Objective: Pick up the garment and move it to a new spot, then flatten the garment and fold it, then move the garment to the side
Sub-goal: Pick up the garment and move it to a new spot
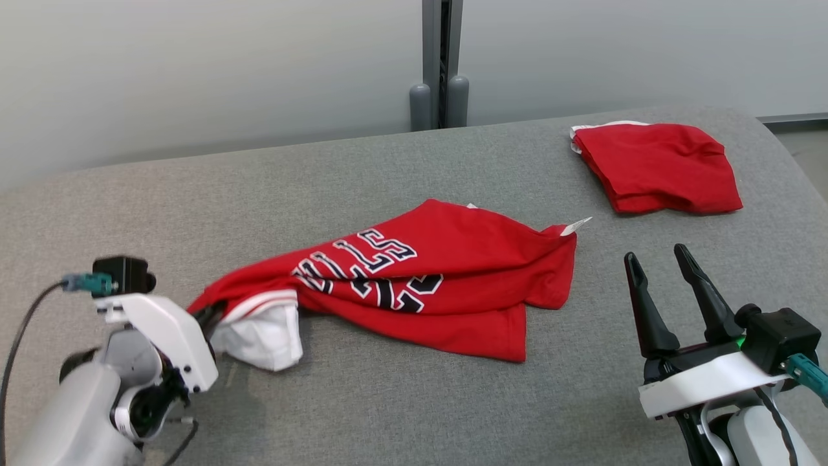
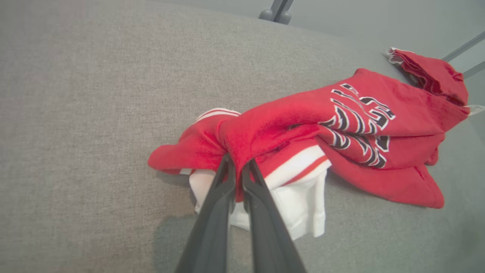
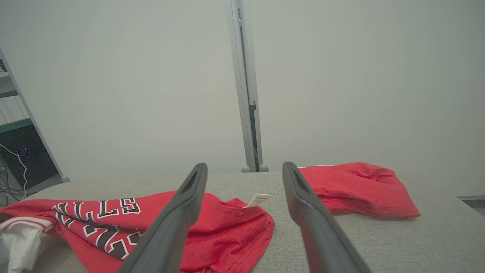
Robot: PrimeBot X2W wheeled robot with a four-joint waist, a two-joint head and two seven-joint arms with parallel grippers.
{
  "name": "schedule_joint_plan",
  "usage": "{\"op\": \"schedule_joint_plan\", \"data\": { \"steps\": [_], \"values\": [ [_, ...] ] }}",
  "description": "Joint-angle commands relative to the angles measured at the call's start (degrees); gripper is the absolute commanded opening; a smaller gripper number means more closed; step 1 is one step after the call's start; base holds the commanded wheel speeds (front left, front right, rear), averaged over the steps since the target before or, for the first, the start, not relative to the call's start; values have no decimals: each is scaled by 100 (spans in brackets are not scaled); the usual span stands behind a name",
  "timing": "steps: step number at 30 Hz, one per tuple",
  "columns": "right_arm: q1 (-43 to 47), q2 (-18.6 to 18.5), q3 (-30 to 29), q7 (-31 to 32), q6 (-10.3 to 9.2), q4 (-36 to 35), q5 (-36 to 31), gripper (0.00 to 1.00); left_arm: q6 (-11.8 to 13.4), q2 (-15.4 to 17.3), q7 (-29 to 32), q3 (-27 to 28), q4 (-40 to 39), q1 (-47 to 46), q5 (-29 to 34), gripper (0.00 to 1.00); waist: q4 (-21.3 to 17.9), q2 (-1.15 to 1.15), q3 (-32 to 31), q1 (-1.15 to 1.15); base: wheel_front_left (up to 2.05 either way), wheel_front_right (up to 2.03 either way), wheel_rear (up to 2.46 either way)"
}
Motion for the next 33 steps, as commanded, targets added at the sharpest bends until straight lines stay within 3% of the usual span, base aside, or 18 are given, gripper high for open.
{"op": "schedule_joint_plan", "data": {
  "steps": [1, 6, 7, 8, 9, 15, 20, 27, 33],
  "values": [
    [20, -60, 12, -13, 0, 5, 29, 100, -7, -21, -40, 26, 45, 96, -57, 0, 24, 0, -23, 0, 0, 0, 0],
    [62, -112, 67, -13, 0, 62, 34, 100, -99, -143, -277, 23, 376, 401, -147, 0, 115, 0, -107, 0, 0, 0, 0],
    [64, -125, 81, -13, 0, 73, 38, 100, -109, -175, -314, 20, 404, 404, -159, 30, 131, 0, -116, 0, 0, 0, 0],
    [61, -132, 96, -13, 0, 82, 42, 100, -128, -196, -354, 18, 425, 386, -150, 74, 146, 0, -125, 0, 0, 0, 0],
    [57, -133, 118, -13, 0, 88, 42, 100, -144, -209, -406, 17, 431, 366, -134, 100, 159, 0, -134, 0, 0, 0, 0],
    [88, -172, 137, -13, 0, 93, 40, 100, -173, -43, -718, 70, 106, 250, 15, 100, 238, 0, -185, 0, 0, 0, 0],
    [144, -192, 118, -13, 0, 39, 30, 100, -5, 293, -1128, 213, -717, 380, 250, 100, 285, 0, -238, 0, 0, 0, 0],
    [320, -134, 106, -13, 0, -100, 0, 100, 585, 601, -1769, 452, -2147, 1021, 646, 100, 314, 0, -324, 0, 0, 0, 0],
    [381, -148, 85, -13, 0, -138, 26, 100, 1029, 522, -2446, 615, -2688, 1556, 936, 100, 325, 0, -352, 0, 0, 0, 0]
  ]
}}
